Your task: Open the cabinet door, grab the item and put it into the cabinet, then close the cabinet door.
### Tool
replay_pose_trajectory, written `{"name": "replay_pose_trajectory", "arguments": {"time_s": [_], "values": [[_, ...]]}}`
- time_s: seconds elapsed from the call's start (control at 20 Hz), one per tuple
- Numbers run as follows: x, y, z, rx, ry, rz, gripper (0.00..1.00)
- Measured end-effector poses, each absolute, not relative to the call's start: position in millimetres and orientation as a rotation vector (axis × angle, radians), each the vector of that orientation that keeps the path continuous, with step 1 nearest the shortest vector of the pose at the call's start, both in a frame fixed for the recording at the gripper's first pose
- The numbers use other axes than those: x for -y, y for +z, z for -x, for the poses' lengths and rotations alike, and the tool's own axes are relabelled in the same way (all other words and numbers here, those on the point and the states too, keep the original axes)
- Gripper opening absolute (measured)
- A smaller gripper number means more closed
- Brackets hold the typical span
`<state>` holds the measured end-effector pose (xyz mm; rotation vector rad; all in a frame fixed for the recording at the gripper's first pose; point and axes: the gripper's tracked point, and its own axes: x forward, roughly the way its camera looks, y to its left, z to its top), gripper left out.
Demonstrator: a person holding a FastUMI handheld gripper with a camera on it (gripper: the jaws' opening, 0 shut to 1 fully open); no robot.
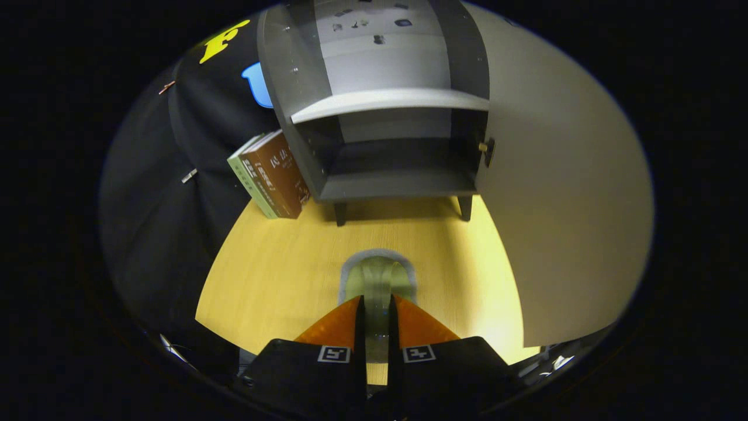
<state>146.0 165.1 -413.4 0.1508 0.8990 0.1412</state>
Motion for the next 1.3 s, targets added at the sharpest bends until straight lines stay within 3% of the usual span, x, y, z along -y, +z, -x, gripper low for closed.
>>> {"name": "replay_pose_trajectory", "arguments": {"time_s": [0.6,1.3], "values": [[-140.4,-280.0,-296.5,-0.762,0.02,-0.229,0.18],[-143.3,-291.3,-455.9,-0.805,-0.027,-0.223,0.18]]}}
